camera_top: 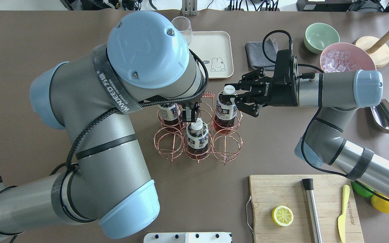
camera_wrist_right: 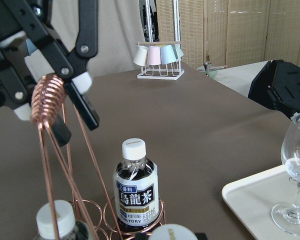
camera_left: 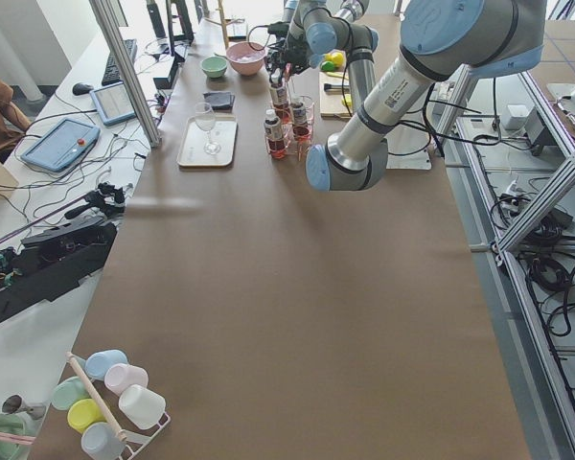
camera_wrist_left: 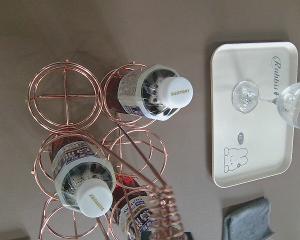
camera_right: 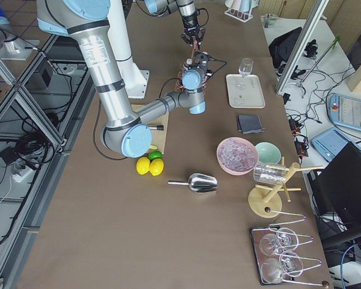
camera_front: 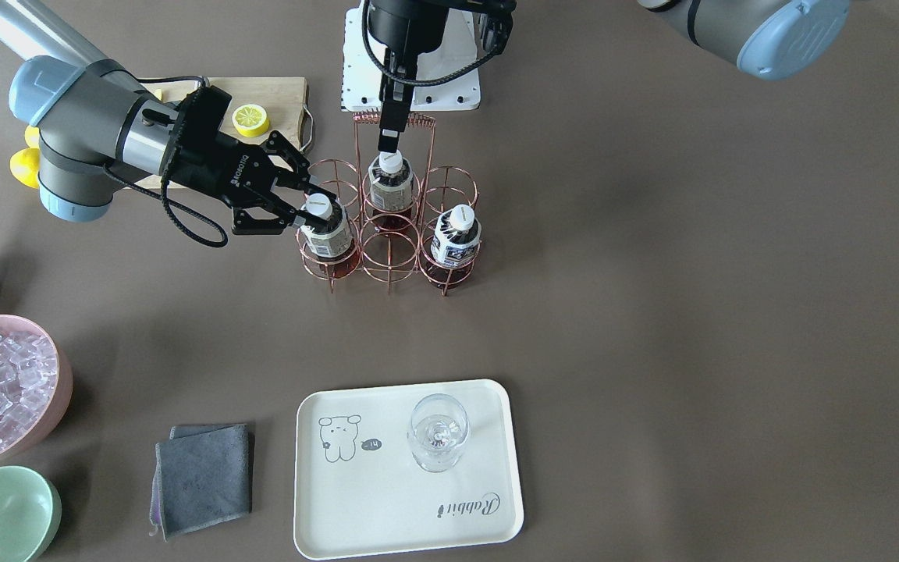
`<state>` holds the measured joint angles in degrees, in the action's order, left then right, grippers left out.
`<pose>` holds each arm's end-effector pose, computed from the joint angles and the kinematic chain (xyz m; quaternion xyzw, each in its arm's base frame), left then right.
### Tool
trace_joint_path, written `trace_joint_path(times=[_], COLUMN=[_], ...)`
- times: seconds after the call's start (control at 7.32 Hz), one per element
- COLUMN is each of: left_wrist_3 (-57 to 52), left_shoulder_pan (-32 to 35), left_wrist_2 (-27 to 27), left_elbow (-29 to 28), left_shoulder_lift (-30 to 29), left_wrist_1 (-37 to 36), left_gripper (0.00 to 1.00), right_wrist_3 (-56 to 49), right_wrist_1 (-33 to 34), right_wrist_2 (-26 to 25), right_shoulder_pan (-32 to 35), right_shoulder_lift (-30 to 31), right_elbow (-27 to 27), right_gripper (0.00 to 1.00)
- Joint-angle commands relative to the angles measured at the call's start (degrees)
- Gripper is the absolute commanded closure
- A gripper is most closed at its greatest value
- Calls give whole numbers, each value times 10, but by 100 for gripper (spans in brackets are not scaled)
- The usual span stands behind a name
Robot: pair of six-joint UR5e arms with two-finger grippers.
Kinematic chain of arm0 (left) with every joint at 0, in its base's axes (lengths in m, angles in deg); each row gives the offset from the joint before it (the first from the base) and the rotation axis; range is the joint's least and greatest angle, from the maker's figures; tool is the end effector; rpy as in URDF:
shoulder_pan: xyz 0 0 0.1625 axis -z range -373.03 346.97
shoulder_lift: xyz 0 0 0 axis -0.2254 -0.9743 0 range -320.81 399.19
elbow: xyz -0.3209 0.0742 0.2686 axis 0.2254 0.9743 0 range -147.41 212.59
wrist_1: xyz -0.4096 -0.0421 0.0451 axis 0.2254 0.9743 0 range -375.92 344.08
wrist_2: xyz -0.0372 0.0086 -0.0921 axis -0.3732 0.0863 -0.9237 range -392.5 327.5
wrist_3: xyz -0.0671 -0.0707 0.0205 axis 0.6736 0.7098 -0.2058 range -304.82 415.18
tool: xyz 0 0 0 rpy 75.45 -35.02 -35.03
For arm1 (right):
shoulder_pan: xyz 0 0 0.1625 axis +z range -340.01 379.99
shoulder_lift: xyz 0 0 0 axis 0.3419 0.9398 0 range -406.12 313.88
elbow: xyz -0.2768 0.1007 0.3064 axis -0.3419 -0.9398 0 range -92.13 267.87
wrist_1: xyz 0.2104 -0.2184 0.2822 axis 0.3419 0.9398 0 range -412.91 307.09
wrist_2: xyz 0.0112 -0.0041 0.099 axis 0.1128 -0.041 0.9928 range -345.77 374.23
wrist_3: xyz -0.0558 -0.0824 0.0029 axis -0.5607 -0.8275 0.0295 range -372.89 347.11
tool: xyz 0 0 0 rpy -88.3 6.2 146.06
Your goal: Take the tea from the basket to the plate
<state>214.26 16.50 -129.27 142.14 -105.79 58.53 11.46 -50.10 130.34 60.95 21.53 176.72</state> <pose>0.4524 -0.3960 -0.0061 -0.2147 0.4450 -0.6398 0.5886 -0.3797 -0.4481 0.2910 0.5546 -0.5780 -0.3008 0.5175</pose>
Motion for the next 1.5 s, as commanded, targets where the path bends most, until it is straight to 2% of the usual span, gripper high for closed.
trace_joint_path(times=[0.0,0.27,0.55,0.82,1.09,1.37], left_wrist_3=[0,0,0,0,-3,-9], left_shoulder_pan=[0,0,0,0,3,10], left_wrist_2=[0,0,0,0,-1,-1], left_elbow=[-1,0,-2,-1,5,39], left_shoulder_lift=[0,0,-2,-2,-5,-5], left_wrist_1=[0,0,-1,-1,-16,-53], left_gripper=[100,100,100,100,100,100], right_wrist_3=[4,42,79,67,2,-49], right_wrist_1=[93,123,156,163,160,155], right_wrist_2=[43,104,178,175,85,-49], right_shoulder_pan=[31,81,161,194,186,125], right_shoulder_lift=[-5,-17,-59,-65,-66,-69], right_elbow=[67,96,98,91,62,33], right_gripper=[100,100,100,100,100,100])
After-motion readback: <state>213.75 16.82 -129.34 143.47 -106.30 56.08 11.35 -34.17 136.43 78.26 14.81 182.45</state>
